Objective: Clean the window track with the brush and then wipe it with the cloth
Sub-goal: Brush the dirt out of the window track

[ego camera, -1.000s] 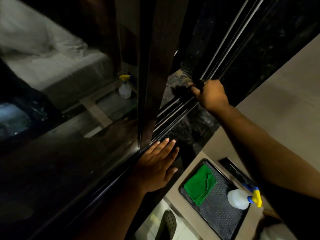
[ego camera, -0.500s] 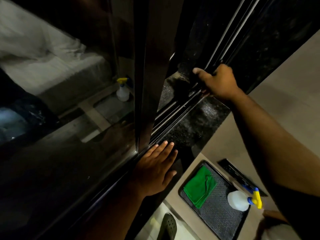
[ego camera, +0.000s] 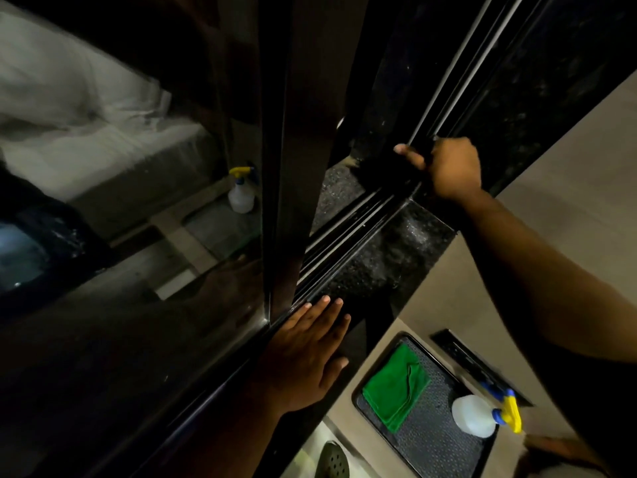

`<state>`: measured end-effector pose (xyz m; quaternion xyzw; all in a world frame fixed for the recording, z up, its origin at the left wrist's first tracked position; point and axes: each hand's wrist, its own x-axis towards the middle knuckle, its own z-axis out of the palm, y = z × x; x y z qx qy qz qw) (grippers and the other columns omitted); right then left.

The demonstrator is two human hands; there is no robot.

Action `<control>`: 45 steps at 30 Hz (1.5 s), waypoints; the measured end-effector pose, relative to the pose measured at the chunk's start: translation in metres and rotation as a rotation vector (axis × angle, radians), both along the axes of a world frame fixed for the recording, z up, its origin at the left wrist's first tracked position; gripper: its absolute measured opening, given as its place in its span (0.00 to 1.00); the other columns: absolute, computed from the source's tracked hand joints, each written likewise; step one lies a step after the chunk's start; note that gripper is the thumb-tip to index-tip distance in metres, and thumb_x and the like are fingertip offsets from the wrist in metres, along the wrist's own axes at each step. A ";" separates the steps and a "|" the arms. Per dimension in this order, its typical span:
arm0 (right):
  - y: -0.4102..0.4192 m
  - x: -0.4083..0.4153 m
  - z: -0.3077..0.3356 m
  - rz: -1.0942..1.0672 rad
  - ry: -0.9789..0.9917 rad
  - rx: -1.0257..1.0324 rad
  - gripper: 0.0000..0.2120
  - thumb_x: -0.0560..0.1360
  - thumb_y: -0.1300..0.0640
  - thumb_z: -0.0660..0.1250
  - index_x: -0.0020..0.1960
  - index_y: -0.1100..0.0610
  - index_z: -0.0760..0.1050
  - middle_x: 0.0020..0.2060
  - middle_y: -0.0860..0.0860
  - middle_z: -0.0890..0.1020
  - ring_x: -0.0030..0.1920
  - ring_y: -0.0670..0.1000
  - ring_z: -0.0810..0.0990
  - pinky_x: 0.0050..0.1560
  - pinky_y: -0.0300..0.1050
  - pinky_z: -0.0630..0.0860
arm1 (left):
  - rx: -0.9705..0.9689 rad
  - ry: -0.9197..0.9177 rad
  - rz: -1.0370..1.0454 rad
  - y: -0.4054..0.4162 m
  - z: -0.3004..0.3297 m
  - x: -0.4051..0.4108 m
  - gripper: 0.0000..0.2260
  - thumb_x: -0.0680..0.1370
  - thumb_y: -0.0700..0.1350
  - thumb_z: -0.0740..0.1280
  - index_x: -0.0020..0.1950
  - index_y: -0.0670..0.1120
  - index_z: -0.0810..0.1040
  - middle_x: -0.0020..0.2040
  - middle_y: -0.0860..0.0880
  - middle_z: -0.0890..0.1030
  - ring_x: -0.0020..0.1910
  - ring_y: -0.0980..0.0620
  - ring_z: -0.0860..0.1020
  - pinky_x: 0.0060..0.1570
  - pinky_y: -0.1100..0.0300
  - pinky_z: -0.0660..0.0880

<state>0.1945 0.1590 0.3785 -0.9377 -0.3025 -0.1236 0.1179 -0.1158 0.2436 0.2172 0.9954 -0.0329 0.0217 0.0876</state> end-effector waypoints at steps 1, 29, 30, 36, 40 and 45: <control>-0.001 0.005 0.000 -0.001 -0.024 -0.039 0.28 0.73 0.33 0.62 0.27 0.51 0.58 0.22 0.50 0.66 0.28 0.60 0.75 0.31 0.46 0.65 | -0.005 -0.004 -0.002 -0.001 0.000 0.000 0.27 0.80 0.59 0.52 0.76 0.48 0.62 0.77 0.45 0.61 0.76 0.45 0.59 0.71 0.44 0.58; 0.016 -0.057 -0.042 0.151 0.914 0.342 0.30 0.72 0.34 0.65 0.33 0.62 0.80 0.21 0.59 0.79 0.22 0.58 0.80 0.22 0.43 0.77 | -0.034 0.008 -0.009 0.000 -0.003 0.001 0.28 0.81 0.60 0.51 0.77 0.48 0.60 0.78 0.45 0.59 0.77 0.45 0.57 0.73 0.45 0.56; 0.018 -0.060 -0.037 0.169 0.968 0.380 0.31 0.72 0.34 0.65 0.34 0.63 0.80 0.21 0.59 0.79 0.23 0.59 0.80 0.23 0.44 0.78 | -0.031 0.005 -0.009 0.000 -0.003 0.001 0.28 0.81 0.60 0.51 0.77 0.48 0.60 0.78 0.45 0.60 0.77 0.45 0.57 0.73 0.45 0.56; 0.010 -0.075 -0.031 0.112 0.419 0.296 0.30 0.75 0.36 0.63 0.29 0.61 0.75 0.25 0.63 0.80 0.25 0.61 0.80 0.26 0.53 0.78 | -0.047 0.000 -0.011 0.001 -0.006 0.001 0.28 0.81 0.59 0.50 0.78 0.48 0.59 0.78 0.45 0.59 0.77 0.45 0.57 0.74 0.46 0.57; 0.023 -0.114 -0.051 0.370 0.989 0.357 0.27 0.73 0.35 0.64 0.35 0.59 0.80 0.22 0.57 0.80 0.21 0.55 0.79 0.20 0.41 0.73 | -0.066 0.009 -0.011 0.000 -0.008 0.001 0.27 0.81 0.59 0.52 0.77 0.47 0.60 0.79 0.45 0.59 0.78 0.45 0.56 0.74 0.46 0.59; 0.007 -0.060 -0.038 -0.040 0.424 0.278 0.32 0.73 0.34 0.63 0.23 0.57 0.69 0.18 0.53 0.74 0.21 0.54 0.77 0.23 0.44 0.71 | -0.047 0.000 -0.009 0.000 -0.006 0.001 0.28 0.81 0.59 0.51 0.78 0.48 0.58 0.79 0.45 0.59 0.77 0.46 0.57 0.74 0.47 0.58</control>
